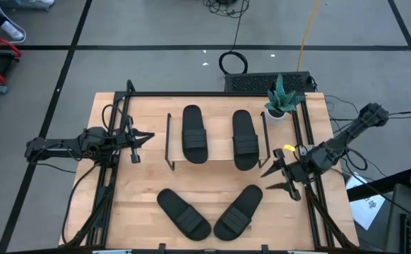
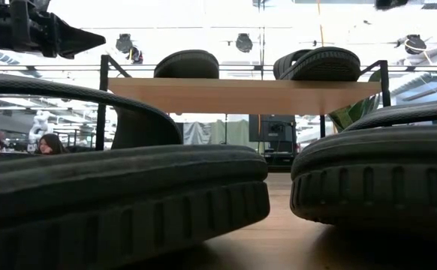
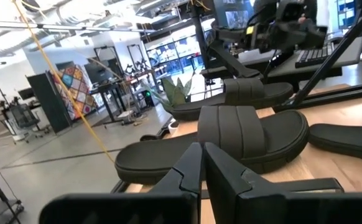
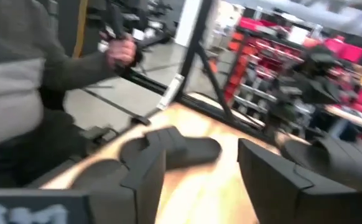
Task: Pick and place slides into the shelf
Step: Put the right black slide under the shelf
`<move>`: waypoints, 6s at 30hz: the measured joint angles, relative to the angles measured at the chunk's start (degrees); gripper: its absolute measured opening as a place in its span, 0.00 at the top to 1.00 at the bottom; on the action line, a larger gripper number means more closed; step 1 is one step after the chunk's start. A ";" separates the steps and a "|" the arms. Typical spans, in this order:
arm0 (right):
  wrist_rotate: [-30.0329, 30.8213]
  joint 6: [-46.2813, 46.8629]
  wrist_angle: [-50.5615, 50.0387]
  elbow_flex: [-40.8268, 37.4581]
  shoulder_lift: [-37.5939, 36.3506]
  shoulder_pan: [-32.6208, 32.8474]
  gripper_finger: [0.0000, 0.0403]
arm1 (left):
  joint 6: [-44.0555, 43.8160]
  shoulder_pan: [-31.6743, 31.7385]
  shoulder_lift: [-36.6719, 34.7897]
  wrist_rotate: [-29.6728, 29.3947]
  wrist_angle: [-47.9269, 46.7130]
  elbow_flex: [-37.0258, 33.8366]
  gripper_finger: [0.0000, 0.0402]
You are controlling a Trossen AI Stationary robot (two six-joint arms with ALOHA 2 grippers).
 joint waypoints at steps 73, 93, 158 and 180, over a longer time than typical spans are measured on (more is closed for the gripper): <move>-31.63 -1.44 6.12 -6.08 -2.62 -25.53 1.00 | -1.07 -6.62 23.19 10.45 13.48 3.96 0.99; -31.59 2.26 6.92 -6.17 -5.31 -25.55 1.00 | 3.90 -28.76 63.10 -10.52 11.49 29.45 1.00; -31.72 10.07 10.67 -6.19 -5.31 -25.49 1.00 | -4.42 -33.03 116.06 -10.08 -9.38 85.90 0.16; -31.72 10.40 10.64 -6.19 -5.27 -25.49 1.00 | 4.37 -30.66 120.13 -7.83 -9.89 85.83 0.16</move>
